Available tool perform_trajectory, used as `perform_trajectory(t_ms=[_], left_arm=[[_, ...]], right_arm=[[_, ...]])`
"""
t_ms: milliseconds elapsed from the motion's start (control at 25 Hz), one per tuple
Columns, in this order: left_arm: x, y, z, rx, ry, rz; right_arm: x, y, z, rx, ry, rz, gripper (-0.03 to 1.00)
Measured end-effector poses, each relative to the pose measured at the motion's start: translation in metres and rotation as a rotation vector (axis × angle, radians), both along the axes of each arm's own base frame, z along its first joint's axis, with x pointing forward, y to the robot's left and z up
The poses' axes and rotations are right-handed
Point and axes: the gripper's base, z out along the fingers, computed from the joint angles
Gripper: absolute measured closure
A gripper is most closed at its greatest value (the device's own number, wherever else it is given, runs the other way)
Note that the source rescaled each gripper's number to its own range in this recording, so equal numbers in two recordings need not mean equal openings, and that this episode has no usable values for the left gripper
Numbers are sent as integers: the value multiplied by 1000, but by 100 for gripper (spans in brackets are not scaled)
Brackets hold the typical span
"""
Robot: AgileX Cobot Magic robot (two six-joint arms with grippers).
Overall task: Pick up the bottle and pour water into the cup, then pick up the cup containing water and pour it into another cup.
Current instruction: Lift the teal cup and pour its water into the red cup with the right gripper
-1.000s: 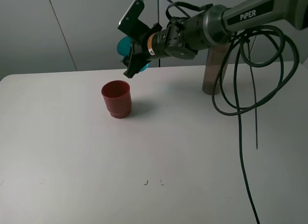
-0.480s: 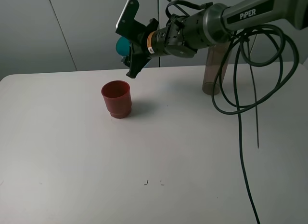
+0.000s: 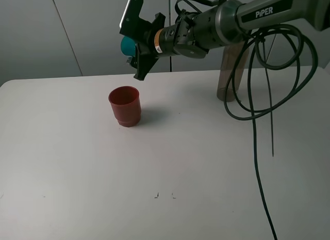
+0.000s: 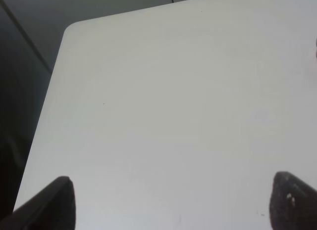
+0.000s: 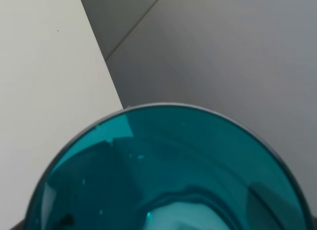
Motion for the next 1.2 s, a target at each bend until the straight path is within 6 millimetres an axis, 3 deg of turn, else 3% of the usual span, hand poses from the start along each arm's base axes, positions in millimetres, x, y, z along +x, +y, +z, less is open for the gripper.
perform_trajectory(t_ms=[1200], left_arm=[[0,0,0,0,0,0]], right_arm=[[-2,2,-1,-233,-177,144,88]])
